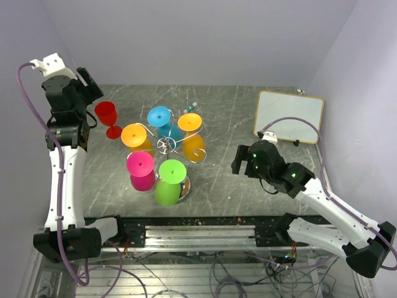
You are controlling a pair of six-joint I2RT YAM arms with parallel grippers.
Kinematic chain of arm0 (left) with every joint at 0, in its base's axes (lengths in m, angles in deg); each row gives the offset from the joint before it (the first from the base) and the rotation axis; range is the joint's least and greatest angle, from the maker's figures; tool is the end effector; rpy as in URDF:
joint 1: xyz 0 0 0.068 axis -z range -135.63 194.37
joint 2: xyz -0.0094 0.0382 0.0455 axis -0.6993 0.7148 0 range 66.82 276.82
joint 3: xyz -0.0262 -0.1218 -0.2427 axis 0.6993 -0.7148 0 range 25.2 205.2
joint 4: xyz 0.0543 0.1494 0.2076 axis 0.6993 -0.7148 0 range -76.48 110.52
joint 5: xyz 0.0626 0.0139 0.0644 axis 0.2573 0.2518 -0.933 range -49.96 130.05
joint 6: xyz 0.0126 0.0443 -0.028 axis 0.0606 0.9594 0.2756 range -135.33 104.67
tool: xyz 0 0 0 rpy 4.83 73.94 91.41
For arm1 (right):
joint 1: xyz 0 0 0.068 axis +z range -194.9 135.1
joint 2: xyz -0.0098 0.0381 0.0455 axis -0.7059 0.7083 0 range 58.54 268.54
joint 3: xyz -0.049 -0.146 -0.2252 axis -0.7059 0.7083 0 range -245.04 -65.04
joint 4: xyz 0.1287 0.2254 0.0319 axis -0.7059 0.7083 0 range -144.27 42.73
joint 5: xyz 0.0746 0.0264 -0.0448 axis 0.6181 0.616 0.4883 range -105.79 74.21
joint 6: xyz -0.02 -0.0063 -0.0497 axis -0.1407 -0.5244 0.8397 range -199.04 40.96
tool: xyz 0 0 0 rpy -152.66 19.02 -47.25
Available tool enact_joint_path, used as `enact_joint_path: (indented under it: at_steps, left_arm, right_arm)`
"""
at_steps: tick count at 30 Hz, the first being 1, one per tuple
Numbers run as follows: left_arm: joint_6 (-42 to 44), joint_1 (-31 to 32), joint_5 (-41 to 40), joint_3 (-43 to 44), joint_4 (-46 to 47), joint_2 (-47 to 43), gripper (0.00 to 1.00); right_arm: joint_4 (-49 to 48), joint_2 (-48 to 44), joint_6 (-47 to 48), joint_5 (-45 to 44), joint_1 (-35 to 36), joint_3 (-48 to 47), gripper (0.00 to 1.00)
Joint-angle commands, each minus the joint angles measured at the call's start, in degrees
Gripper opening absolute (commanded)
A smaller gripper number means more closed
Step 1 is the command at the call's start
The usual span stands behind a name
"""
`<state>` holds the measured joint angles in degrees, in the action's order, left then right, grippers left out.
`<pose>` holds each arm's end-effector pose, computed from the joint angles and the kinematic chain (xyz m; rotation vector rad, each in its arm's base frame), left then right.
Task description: Take the wine glass off the wine glass rack
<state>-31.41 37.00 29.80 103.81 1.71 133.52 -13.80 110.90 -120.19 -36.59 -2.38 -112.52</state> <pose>0.2482 0.0386 0.4521 -0.4733 1.6217 0.0372 0.1438 0.1145 0.2852 0.1466 2.3148 0.3173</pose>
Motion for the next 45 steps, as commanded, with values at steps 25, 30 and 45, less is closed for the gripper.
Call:
enact_joint_path:
  at_steps: [25,30,45]
  left_arm:
    - [5.6,14.4,-2.9,-0.3,0.1,0.3,0.78]
    - [5.6,14.4,-3.0,-0.6,0.4,0.7,0.77]
    - [5.1,13.3,-1.3,0.5,-0.7,1.9,0.77]
  right_arm:
    - [-9.9,20.2,5.4,24.8,-0.5,-39.4,0.89]
    - [-11.5,22.8,8.4,30.6,-1.1,-41.9,0.89]
    - [-3.6,36.4,14.7,40.8,-2.6,-51.9,0.67]
